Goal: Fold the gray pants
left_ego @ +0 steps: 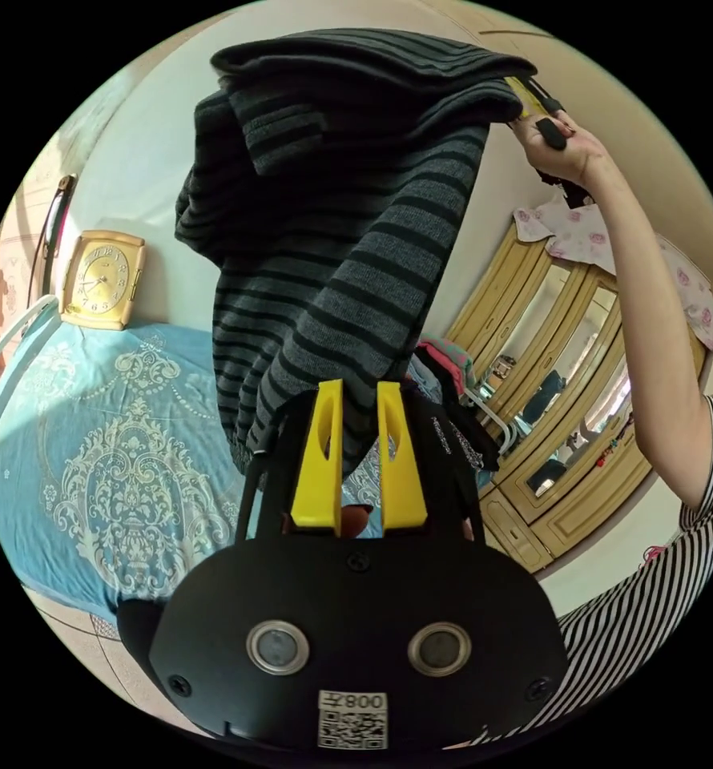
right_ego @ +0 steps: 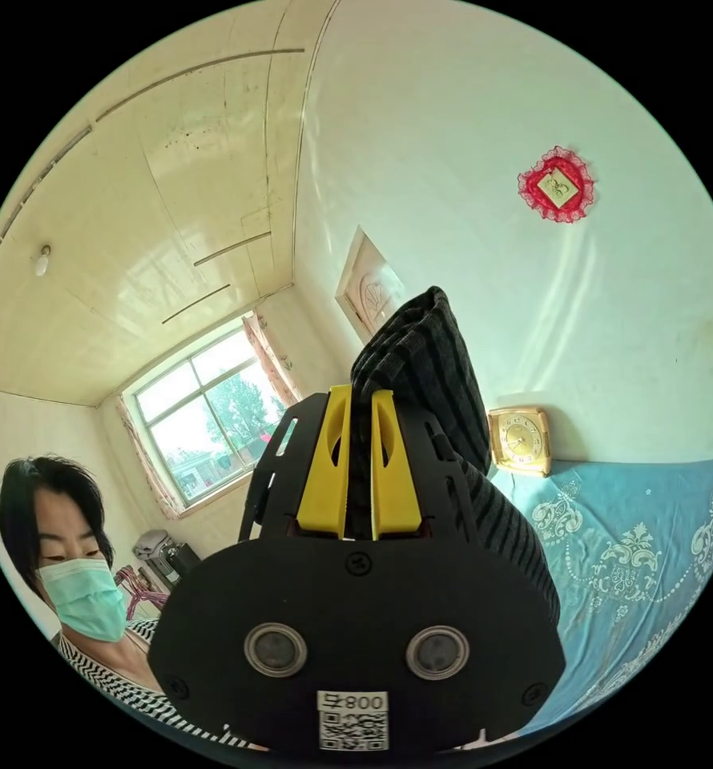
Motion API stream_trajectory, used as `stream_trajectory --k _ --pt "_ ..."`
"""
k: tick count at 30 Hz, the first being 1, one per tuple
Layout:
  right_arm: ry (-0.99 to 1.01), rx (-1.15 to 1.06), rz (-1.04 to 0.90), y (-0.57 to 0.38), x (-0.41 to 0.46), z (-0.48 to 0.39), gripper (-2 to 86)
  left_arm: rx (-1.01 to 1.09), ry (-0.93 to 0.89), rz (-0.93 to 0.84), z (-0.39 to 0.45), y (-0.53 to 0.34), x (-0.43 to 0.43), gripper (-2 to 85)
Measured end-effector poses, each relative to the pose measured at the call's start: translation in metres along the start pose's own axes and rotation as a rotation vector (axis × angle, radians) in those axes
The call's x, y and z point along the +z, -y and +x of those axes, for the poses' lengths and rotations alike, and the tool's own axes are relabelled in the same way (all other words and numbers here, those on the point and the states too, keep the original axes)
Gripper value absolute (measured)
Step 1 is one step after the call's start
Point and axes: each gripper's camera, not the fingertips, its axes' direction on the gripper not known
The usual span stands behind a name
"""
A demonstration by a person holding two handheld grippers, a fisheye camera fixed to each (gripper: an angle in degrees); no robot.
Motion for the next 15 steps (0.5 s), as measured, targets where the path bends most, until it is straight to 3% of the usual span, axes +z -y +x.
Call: stream_trajectory --k 7,15 --pt "-0.049 0.090 -0.031 0.000 0.048 0.066 2.3 -0.127 0.162 0.099 -0.074 0.012 -0.111 1.4" --pt "-0.029 0.101 0.070 -0.026 0.016 0.124 4.9 0.142 0.353 0.238 -0.079 0.080 -0.223 0.7"
